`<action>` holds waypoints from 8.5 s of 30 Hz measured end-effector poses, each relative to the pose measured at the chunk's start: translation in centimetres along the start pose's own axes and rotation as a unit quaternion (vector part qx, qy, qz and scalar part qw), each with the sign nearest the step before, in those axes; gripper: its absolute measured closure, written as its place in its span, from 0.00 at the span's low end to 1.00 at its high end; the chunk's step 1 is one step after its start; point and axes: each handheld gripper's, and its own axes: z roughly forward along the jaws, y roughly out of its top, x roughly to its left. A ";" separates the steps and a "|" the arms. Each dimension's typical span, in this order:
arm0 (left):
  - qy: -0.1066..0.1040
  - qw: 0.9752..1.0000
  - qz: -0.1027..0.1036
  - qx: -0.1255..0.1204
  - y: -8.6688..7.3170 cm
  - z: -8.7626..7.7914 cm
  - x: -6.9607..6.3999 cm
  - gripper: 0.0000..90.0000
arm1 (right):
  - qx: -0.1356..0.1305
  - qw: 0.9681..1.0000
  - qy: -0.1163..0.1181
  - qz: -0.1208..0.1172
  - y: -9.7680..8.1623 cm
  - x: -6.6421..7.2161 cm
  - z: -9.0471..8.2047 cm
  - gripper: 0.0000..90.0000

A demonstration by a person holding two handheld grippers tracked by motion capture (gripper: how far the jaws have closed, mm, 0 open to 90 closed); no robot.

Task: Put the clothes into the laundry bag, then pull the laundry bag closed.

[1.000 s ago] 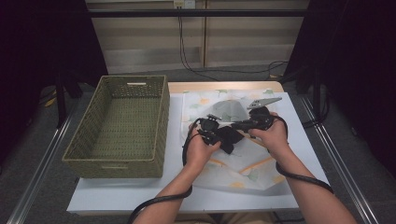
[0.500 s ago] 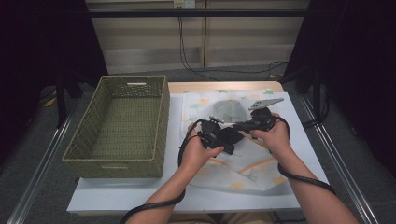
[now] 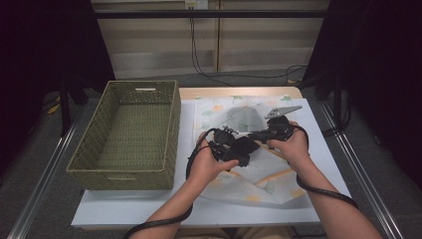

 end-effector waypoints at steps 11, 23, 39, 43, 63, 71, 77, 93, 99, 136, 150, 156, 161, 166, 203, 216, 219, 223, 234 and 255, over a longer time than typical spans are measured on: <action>-0.013 1.000 0.017 0.006 -0.6 -0.8 -0.2 0.10 | 0.000 1.000 0.000 -0.001 -0.1 -0.1 0.1 1.00; -0.031 0.998 0.044 0.012 -1.6 -2.2 -0.1 0.04 | 0.001 1.000 -0.001 -0.002 -0.2 -0.1 0.1 1.00; -0.014 0.999 0.052 0.000 -2.7 -4.0 0.4 0.04 | 0.005 1.000 0.000 -0.005 -0.8 0.2 -0.1 1.00; -0.011 0.999 0.041 -0.009 -2.8 -4.1 0.6 0.04 | 0.007 1.000 0.005 -0.007 -1.3 0.4 -0.2 1.00; 0.000 0.999 0.027 -0.019 -3.2 -4.2 1.3 0.04 | 0.009 1.000 0.021 -0.017 -2.9 1.1 -0.3 0.99; 0.003 0.999 0.025 -0.019 -3.2 -4.2 1.4 0.04 | 0.016 0.999 0.023 -0.026 -3.5 1.4 -0.1 0.99; 0.006 0.999 0.038 -0.010 -3.2 -4.3 1.6 0.04 | 0.021 0.999 0.024 -0.029 -4.0 1.6 0.0 0.99; 0.010 0.999 0.035 -0.008 -3.4 -4.2 1.7 0.04 | 0.027 0.999 0.028 -0.029 -5.1 1.8 0.4 0.98; 0.009 0.999 0.036 -0.007 -3.4 -4.2 1.7 0.04 | 0.027 0.999 0.033 -0.028 -5.4 1.8 0.3 0.98; 0.023 0.999 0.018 0.013 -4.7 -3.7 2.2 0.04 | 0.039 0.998 0.037 -0.031 -7.3 2.3 1.2 0.96; 0.031 0.999 -0.011 0.009 -5.5 -3.6 2.3 0.03 | 0.043 0.998 0.045 -0.030 -7.5 2.5 1.1 0.88; 0.036 0.999 -0.018 0.015 -5.8 -3.7 2.3 0.03 | 0.047 0.998 0.040 -0.027 -7.4 2.5 1.1 0.77; 0.036 0.999 -0.018 0.015 -6.1 -3.9 2.4 0.03 | 0.041 0.998 0.038 -0.022 -7.1 2.6 0.9 0.67; 0.036 0.999 -0.023 0.015 -6.2 -3.9 2.3 0.02 | 0.035 0.999 0.031 -0.021 -6.7 2.5 0.6 0.53; 0.042 0.998 -0.036 0.015 -7.3 -4.8 2.0 0.03 | 0.024 0.999 0.006 -0.022 -5.5 2.9 -0.3 0.15; 0.055 0.997 -0.046 0.024 -7.9 -4.5 1.5 0.01 | 0.020 1.000 0.010 -0.022 -4.9 2.8 -0.3 0.15; 0.064 0.997 -0.045 0.025 -8.0 -4.1 1.4 0.00 | 0.018 0.999 0.012 -0.025 -4.9 2.8 -0.3 0.15; 0.084 0.995 -0.038 0.027 -8.1 -3.8 1.4 0.00 | 0.020 0.999 0.013 -0.023 -5.0 2.8 -0.2 0.16; 0.122 0.991 -0.043 0.033 -8.4 -3.4 1.6 0.06 | 0.020 0.999 0.020 -0.024 -5.0 2.9 -0.2 0.16; 0.134 0.989 -0.053 0.032 -9.0 -2.9 1.9 0.32 | 0.024 0.999 0.024 -0.028 -5.1 3.2 0.0 0.17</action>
